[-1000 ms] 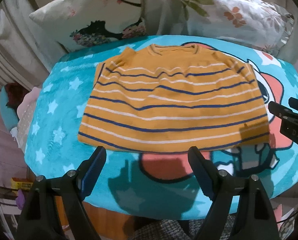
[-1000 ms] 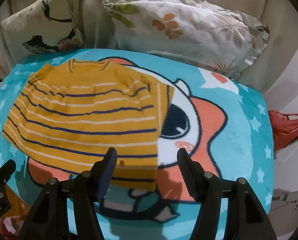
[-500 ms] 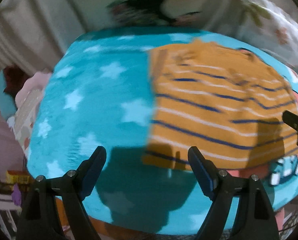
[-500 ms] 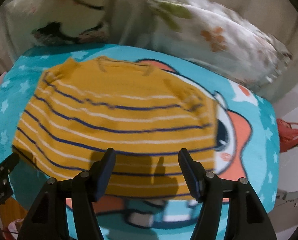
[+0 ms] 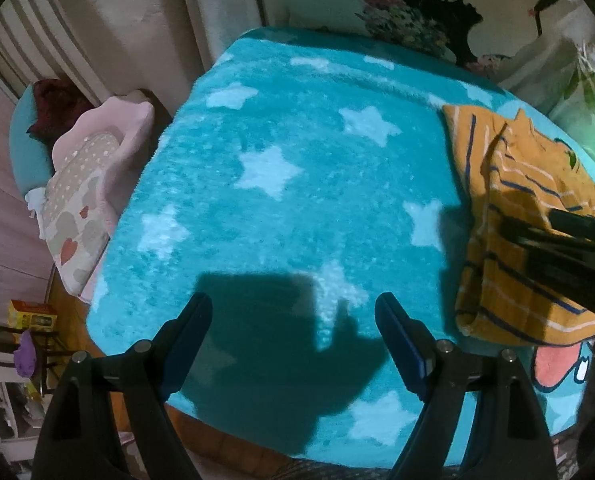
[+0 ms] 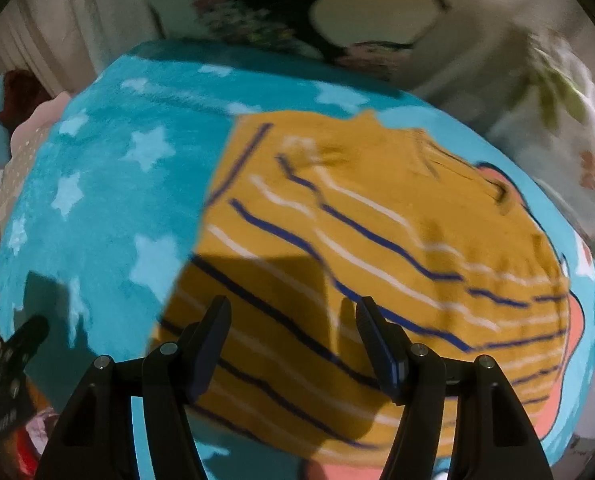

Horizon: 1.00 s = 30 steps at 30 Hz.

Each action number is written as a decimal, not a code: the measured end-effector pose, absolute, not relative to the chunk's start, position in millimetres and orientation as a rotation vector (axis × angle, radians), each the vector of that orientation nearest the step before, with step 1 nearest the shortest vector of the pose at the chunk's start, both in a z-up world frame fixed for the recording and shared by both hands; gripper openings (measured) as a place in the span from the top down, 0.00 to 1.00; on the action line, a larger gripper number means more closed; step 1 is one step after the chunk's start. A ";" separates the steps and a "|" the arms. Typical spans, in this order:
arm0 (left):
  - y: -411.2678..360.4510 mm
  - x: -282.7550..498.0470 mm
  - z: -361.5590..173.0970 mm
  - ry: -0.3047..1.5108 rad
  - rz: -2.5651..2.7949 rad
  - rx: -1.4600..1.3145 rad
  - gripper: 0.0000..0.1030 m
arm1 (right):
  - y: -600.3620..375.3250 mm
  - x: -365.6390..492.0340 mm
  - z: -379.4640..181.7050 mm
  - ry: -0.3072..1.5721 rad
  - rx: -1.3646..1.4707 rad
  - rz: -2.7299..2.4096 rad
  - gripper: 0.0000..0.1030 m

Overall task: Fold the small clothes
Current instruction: 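Grasp the sweater side with the right tool and fold it across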

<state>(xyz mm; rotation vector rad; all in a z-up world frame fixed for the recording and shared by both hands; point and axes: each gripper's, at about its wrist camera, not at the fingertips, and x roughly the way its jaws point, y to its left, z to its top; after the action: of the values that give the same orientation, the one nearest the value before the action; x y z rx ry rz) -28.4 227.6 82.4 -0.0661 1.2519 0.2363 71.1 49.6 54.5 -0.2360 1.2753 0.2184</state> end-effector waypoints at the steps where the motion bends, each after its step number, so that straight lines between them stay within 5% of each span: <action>1: 230.0 -29.6 82.4 1.253 0.236 -0.071 0.20 | 59.6 75.0 49.1 1.277 -0.250 0.216 0.33; 11: 252.7 -32.4 72.2 1.270 0.243 -0.142 0.20 | 98.2 84.6 19.1 1.230 -0.388 0.088 0.24; 15: 256.5 -32.3 70.6 1.273 0.246 -0.173 0.20 | 95.8 78.8 22.9 1.194 -0.376 0.089 0.60; 18: 251.5 -32.3 73.8 1.263 0.249 -0.167 0.20 | 81.9 77.4 30.8 1.189 -0.314 0.118 0.79; 30: 172.2 -22.6 100.5 1.233 0.211 -0.190 0.20 | -49.2 86.6 99.4 1.143 0.194 0.316 0.85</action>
<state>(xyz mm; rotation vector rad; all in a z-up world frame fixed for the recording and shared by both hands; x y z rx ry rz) -22.6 172.2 100.5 -0.1901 1.2332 0.2112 86.6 -49.2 99.4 0.1937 1.1428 0.3162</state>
